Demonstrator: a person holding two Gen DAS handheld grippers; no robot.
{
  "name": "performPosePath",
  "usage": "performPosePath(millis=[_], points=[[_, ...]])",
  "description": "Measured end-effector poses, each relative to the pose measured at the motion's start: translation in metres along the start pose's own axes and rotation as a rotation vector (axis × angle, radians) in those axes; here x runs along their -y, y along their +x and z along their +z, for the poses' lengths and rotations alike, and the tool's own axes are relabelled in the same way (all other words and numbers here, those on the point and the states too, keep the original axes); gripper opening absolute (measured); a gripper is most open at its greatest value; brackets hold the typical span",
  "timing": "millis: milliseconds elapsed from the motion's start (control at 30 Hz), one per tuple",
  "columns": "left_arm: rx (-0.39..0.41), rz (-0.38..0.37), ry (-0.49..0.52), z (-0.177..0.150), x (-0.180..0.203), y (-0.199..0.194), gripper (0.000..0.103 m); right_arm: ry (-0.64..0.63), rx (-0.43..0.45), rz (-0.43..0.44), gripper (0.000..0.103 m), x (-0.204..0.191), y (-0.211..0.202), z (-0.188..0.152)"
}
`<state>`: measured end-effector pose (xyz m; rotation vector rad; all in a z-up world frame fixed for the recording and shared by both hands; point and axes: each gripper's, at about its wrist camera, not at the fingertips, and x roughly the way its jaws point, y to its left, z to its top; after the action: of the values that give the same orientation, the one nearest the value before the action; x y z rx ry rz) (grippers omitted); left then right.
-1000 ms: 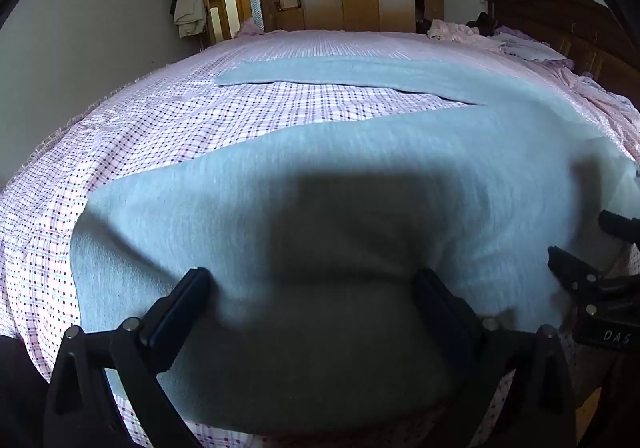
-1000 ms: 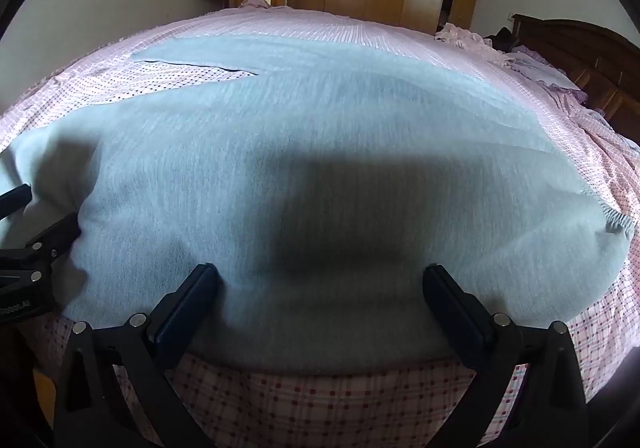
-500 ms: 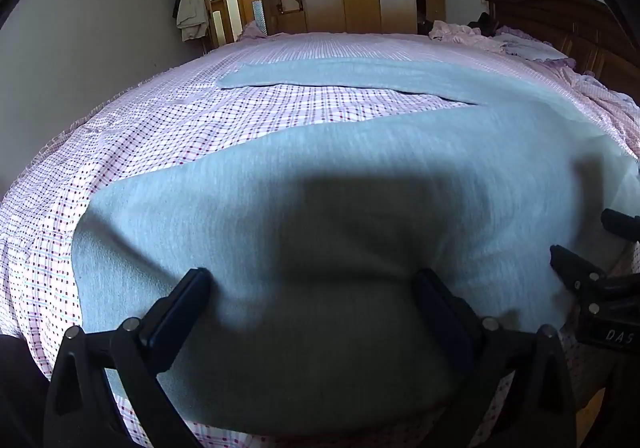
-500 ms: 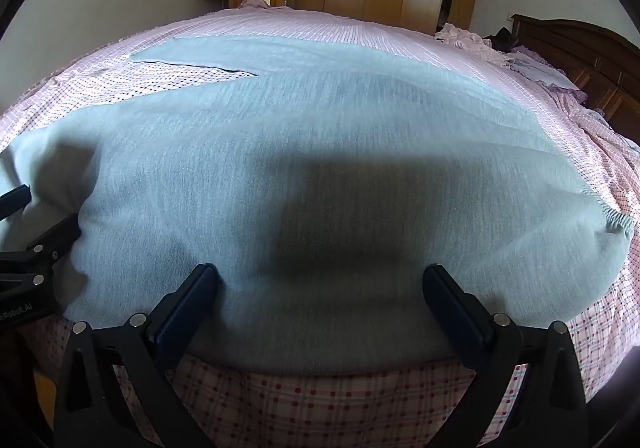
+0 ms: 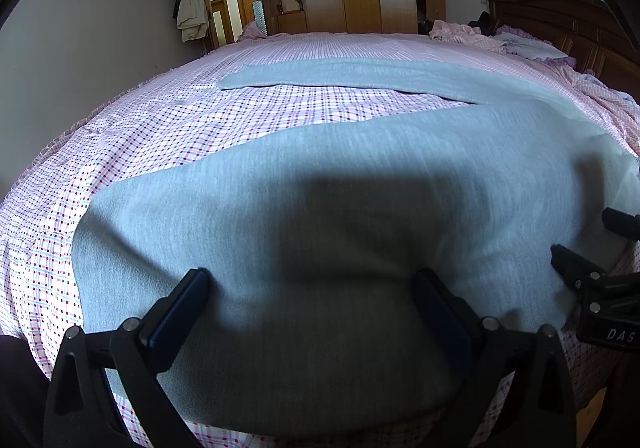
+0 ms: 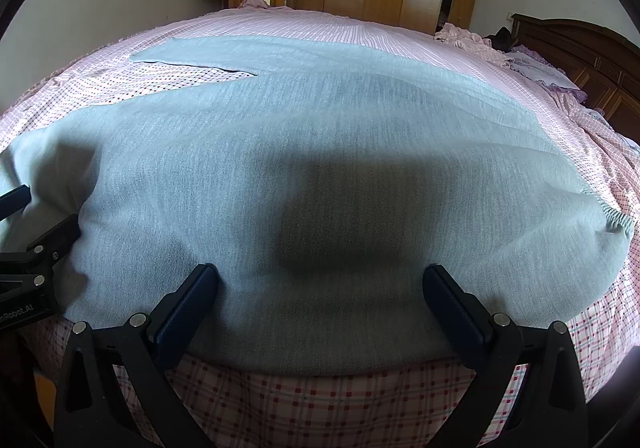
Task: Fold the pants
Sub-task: 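Grasp the waistband of the light blue pants with both grippers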
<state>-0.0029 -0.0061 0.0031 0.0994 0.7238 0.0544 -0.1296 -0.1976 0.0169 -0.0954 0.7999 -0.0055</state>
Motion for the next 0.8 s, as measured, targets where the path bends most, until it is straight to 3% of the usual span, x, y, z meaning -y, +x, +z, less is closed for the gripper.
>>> performPosePath(millis=[567, 733, 800], points=[[-0.006, 0.001, 0.000, 0.000, -0.002, 0.003, 0.103, 0.004, -0.008, 0.008, 0.099, 0.003, -0.002, 0.000], [-0.011, 0.002, 0.000, 0.000, -0.002, 0.003, 0.103, 0.009, 0.055, -0.001, 0.099, 0.002, -0.007, -0.010], [-0.015, 0.001, 0.001, 0.001, -0.003, 0.004, 0.103, 0.012, 0.040, -0.004, 0.099, 0.003, -0.008, -0.009]])
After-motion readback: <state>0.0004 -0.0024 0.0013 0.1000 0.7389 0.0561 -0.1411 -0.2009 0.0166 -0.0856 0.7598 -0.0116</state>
